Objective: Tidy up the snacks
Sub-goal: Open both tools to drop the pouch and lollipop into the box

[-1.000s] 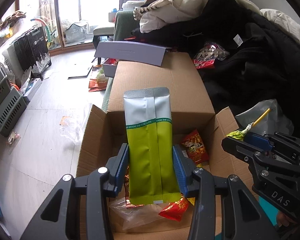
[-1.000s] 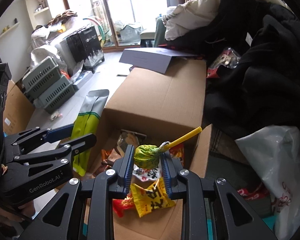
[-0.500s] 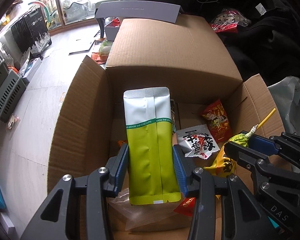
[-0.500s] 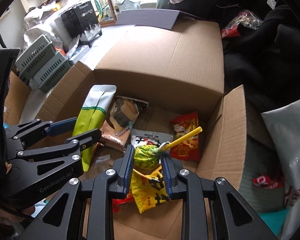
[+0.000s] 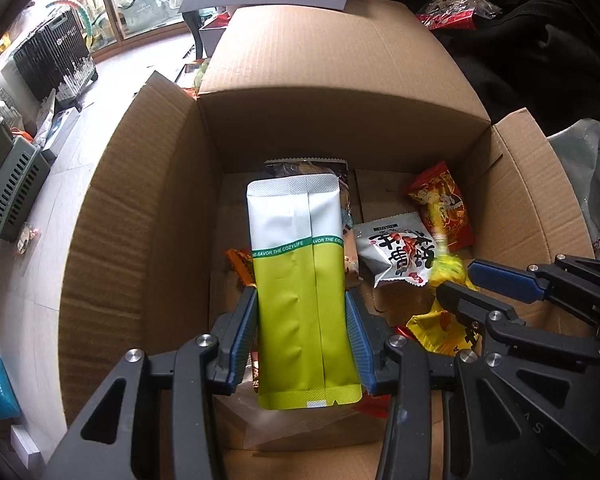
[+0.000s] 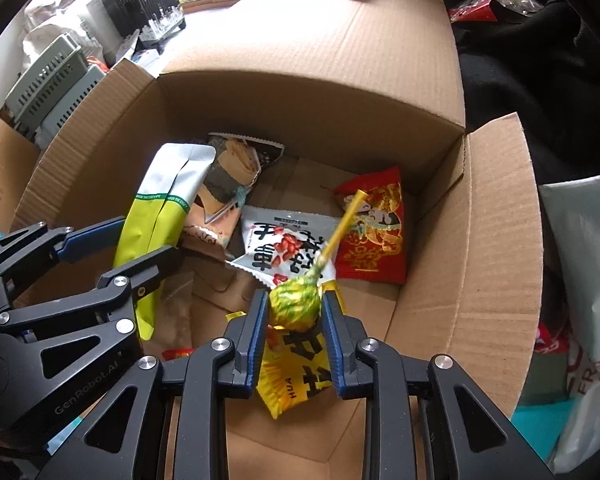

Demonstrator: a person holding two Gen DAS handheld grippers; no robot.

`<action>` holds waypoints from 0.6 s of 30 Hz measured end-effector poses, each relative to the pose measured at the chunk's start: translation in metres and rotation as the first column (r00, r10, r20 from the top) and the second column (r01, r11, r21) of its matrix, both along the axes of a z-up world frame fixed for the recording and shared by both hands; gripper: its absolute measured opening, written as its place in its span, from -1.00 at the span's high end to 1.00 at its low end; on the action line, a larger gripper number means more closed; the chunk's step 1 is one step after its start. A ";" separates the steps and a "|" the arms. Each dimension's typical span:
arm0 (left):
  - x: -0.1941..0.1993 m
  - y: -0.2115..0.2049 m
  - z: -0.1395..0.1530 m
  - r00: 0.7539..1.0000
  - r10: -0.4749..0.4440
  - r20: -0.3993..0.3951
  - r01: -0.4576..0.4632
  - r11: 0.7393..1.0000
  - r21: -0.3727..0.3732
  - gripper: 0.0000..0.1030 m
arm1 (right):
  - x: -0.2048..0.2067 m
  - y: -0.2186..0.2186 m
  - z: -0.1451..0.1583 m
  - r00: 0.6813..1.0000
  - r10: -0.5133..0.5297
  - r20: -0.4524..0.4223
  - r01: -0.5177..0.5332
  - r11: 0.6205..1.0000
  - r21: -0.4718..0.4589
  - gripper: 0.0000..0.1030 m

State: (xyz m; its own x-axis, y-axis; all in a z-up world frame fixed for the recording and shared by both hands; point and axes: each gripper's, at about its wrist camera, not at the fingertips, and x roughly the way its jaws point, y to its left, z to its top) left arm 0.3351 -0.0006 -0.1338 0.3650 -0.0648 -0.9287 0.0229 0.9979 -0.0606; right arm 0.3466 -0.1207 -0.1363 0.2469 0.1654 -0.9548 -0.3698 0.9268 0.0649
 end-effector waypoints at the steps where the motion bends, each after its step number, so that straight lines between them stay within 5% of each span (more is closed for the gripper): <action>1: 0.000 0.000 -0.001 1.000 0.002 -0.006 -0.002 1.000 -0.008 0.16 | 0.001 0.001 -0.001 1.000 -0.002 -0.005 0.002 1.000 -0.008 0.45; 11: 0.003 -0.002 -0.001 1.000 -0.003 -0.029 0.003 1.000 0.000 0.14 | -0.004 0.008 0.004 1.000 -0.010 0.012 0.011 0.991 -0.133 0.19; 13: 0.004 -0.002 0.001 1.000 -0.003 -0.031 0.003 1.000 -0.008 0.13 | -0.008 0.007 0.008 0.999 -0.012 0.045 0.019 0.986 -0.167 -0.07; 18: 0.000 0.001 0.018 1.000 0.018 0.019 -0.018 1.000 0.011 0.06 | -0.019 -0.002 0.026 0.993 -0.014 0.120 0.035 0.984 -0.176 -0.38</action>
State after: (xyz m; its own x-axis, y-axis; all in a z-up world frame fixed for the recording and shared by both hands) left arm 0.3347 -0.0001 -0.1156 0.3837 -0.0477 -0.9222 0.0062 0.9988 -0.0491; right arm 0.3278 -0.1225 -0.1098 0.3609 -0.0118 -0.9325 -0.3417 0.9287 -0.1440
